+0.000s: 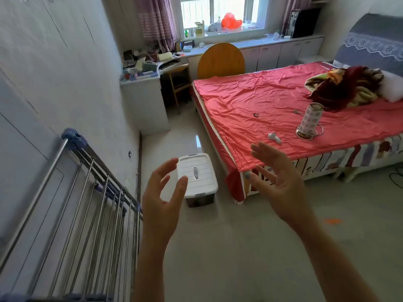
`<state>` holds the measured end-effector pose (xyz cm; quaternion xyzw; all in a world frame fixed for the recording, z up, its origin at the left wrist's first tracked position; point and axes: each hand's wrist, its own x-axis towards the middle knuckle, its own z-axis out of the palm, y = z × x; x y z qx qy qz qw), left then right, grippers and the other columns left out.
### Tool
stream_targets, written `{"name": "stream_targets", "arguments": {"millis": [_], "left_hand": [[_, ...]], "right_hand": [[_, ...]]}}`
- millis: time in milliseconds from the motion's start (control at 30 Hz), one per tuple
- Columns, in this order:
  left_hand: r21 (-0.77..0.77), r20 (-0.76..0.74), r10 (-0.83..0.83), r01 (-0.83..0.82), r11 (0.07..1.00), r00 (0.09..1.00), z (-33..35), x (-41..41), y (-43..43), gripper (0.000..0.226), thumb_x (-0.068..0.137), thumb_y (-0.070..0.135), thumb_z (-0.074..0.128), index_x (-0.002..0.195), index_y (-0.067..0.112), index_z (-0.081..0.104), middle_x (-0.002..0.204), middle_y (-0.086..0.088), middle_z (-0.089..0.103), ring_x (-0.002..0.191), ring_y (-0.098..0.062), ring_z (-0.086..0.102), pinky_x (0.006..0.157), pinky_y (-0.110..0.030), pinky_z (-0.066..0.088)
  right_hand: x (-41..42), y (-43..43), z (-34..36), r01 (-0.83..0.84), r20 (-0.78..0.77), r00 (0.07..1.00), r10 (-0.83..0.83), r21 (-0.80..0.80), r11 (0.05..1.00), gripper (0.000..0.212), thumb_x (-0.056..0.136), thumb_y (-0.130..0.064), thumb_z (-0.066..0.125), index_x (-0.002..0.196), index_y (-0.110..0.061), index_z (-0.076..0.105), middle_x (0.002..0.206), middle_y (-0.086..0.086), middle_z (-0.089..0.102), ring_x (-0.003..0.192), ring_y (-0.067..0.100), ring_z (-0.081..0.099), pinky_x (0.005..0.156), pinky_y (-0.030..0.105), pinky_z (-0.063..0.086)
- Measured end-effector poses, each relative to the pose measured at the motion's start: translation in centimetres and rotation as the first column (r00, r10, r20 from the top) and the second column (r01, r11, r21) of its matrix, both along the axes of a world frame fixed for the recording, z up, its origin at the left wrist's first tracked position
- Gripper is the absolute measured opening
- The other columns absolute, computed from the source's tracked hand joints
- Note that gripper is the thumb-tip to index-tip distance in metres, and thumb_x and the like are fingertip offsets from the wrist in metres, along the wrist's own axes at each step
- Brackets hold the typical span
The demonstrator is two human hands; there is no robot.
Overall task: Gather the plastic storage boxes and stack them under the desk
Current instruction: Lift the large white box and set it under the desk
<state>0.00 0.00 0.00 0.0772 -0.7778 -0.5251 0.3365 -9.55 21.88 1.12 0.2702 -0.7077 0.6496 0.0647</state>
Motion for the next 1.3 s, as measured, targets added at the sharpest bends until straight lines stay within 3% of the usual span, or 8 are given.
{"name": "stream_targets", "arguments": {"millis": [200,533,667,833,933,1067,1200,1300], "left_hand": [[0.058,0.060,0.023,-0.026,0.998,0.998,-0.3,0.7,-1.5,0.038,0.087,0.037,0.058,0.125,0.040,0.052,0.126,0.028,0.057,0.120,0.010,0.053,0.098,-0.010,0.043],[0.050,0.113,0.048,-0.054,0.997,0.992,-1.5,-3.4,-4.2,0.043,0.088,0.039,0.057,0.130,0.030,0.053,0.129,0.024,0.056,0.123,0.005,0.053,0.099,-0.010,0.042],[0.024,0.140,0.069,-0.073,0.997,0.988,-1.8,-7.0,-5.9,0.041,0.087,0.040,0.056,0.128,0.035,0.052,0.127,0.030,0.054,0.119,0.013,0.051,0.099,-0.014,0.042],[0.013,0.140,0.099,-0.102,0.995,0.985,-2.0,-13.4,-8.5,0.046,0.088,0.038,0.056,0.131,0.025,0.054,0.131,0.025,0.056,0.123,0.003,0.053,0.105,-0.024,0.044],[0.009,0.146,0.103,-0.106,0.994,0.984,-2.2,-17.1,-9.6,0.044,0.088,0.040,0.057,0.131,0.030,0.054,0.125,0.036,0.055,0.121,0.009,0.052,0.102,-0.021,0.043],[0.003,0.128,0.133,-0.134,0.991,0.983,-2.0,-21.6,-10.7,0.048,0.087,0.048,0.055,0.131,0.029,0.055,0.128,0.028,0.058,0.122,0.004,0.054,0.103,-0.024,0.044],[-0.012,0.141,0.152,-0.152,0.988,0.978,-1.4,-25.1,-12.0,0.043,0.086,0.052,0.053,0.128,0.041,0.053,0.126,0.039,0.054,0.120,0.011,0.052,0.100,-0.019,0.044],[-0.005,0.144,0.155,-0.156,0.988,0.977,-1.1,-27.0,-13.1,0.045,0.086,0.051,0.053,0.128,0.039,0.053,0.127,0.036,0.055,0.121,0.009,0.052,0.101,-0.018,0.043]], "right_hand": [[0.6,-1.6,-0.4,0.001,0.068,0.998,-0.001,0.009,1.000,0.060,0.077,-0.034,0.075,0.131,-0.041,0.049,0.134,-0.019,0.059,0.128,0.005,0.054,0.102,0.034,0.048],[-4.2,-4.8,-1.8,-0.036,0.128,0.991,0.031,0.033,0.999,0.069,0.075,-0.038,0.072,0.138,-0.028,0.046,0.137,-0.012,0.057,0.129,0.004,0.053,0.102,0.027,0.049],[-8.2,-6.7,-2.3,-0.062,0.146,0.988,0.057,0.029,0.998,0.065,0.074,-0.038,0.072,0.133,-0.035,0.046,0.138,-0.010,0.057,0.128,0.004,0.054,0.103,0.025,0.048],[-15.1,-9.1,-2.9,-0.082,0.155,0.985,0.077,0.028,0.996,0.067,0.074,-0.034,0.073,0.136,-0.031,0.047,0.138,-0.009,0.058,0.129,0.006,0.054,0.105,0.035,0.048],[-19.1,-10.3,-2.9,-0.100,0.164,0.982,0.095,0.023,0.995,0.066,0.075,-0.029,0.074,0.136,-0.028,0.048,0.138,-0.008,0.058,0.129,0.006,0.054,0.105,0.034,0.048],[-24.2,-11.6,-2.4,-0.128,0.180,0.976,0.123,0.020,0.992,0.063,0.075,-0.028,0.073,0.133,-0.032,0.048,0.137,-0.010,0.058,0.129,0.006,0.054,0.104,0.031,0.048],[-28.1,-12.7,-1.9,-0.141,0.172,0.975,0.137,0.011,0.990,0.062,0.075,-0.027,0.073,0.131,-0.035,0.048,0.135,-0.007,0.060,0.128,0.008,0.055,0.105,0.033,0.048],[-30.2,-13.8,-1.8,-0.153,0.181,0.972,0.151,-0.004,0.988,0.061,0.074,-0.029,0.073,0.129,-0.037,0.049,0.135,-0.006,0.060,0.128,0.008,0.055,0.105,0.035,0.047]]}}
